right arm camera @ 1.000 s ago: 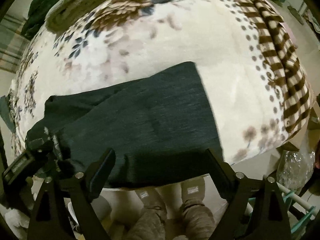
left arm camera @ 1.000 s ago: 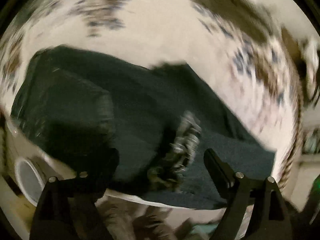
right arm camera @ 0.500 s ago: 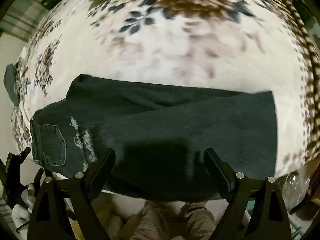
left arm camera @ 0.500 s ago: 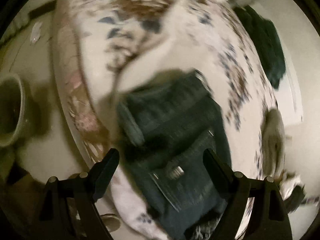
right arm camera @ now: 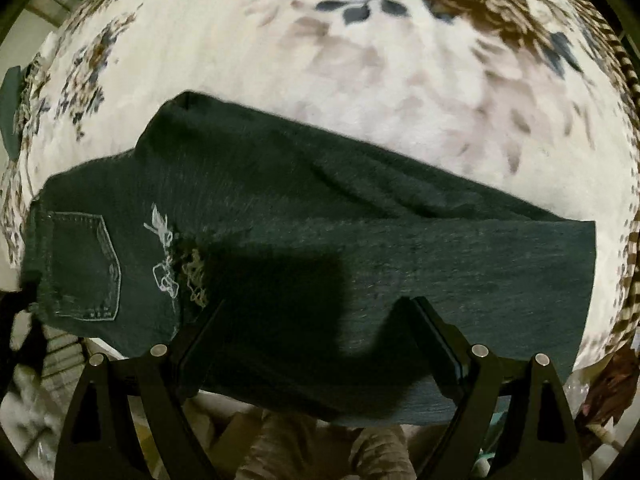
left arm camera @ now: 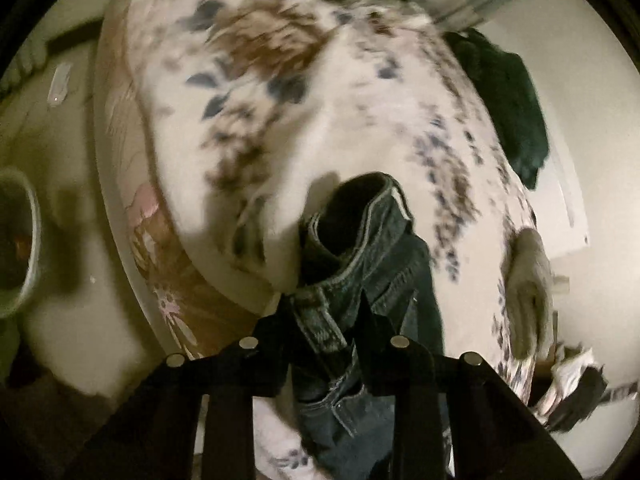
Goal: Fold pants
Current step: 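Grasp the jeans' back pocket edge with the left gripper and lift it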
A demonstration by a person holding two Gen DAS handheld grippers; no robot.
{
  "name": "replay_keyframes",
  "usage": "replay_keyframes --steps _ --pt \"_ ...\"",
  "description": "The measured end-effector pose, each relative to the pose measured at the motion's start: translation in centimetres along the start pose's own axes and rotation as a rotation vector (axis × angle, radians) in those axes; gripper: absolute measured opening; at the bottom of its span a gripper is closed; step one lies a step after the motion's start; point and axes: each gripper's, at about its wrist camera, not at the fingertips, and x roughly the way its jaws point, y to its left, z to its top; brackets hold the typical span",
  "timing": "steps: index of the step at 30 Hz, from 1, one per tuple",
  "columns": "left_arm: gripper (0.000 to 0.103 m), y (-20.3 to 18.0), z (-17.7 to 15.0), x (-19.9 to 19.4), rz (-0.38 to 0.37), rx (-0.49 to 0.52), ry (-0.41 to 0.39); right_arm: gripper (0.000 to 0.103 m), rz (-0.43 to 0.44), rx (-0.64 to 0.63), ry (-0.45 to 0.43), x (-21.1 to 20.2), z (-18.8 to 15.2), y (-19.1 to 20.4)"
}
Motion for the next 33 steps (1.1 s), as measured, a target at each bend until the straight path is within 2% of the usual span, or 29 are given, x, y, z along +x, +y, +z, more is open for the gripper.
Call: replay_keyframes --steps 3,6,8,12,15,17,20,22,25,28,31,33 --pt "0.025 -0.1 0.4 0.9 0.011 0.016 0.003 0.092 -0.002 -0.007 0.014 0.5 -0.2 0.6" --pt "0.027 1.7 1.8 2.8 0.038 -0.077 0.058 0.092 0.006 -0.013 0.018 0.7 -0.3 1.2" --pt "0.027 2.4 2.2 3.0 0.026 -0.132 0.084 0.092 0.010 -0.019 0.016 0.6 -0.3 1.6" --pt "0.025 0.7 0.7 0.6 0.050 -0.044 0.044 0.092 0.021 -0.010 0.024 0.7 -0.3 1.5" --pt "0.024 0.0 0.0 0.2 0.046 -0.015 0.036 0.092 0.029 0.004 0.032 1.1 -0.2 1.1" --pt "0.027 0.0 0.0 1.0 0.045 -0.005 0.046 0.092 0.034 0.009 0.033 1.2 0.0 1.0" --pt "0.028 1.2 1.1 2.9 0.064 -0.043 0.054 0.092 0.039 0.008 0.036 1.2 0.4 0.8" --pt "0.028 2.0 1.9 4.6 0.084 -0.063 0.091 0.092 0.037 0.004 0.038 1.1 0.4 0.4" --pt "0.028 2.2 2.2 4.7 0.070 -0.060 0.100 0.092 0.046 0.010 0.034 0.8 0.2 -0.4" --pt "0.032 2.0 1.7 4.1 0.063 -0.016 0.096 0.092 0.049 0.018 0.032 0.7 0.4 -1.0" --pt "0.046 2.6 0.9 3.2 0.058 -0.042 0.091 0.092 0.059 0.030 0.036 0.7 0.7 -1.6" --pt "0.047 3.2 0.5 3.4 0.051 -0.073 0.094 0.092 0.055 0.023 0.035 0.8 1.1 -1.7"
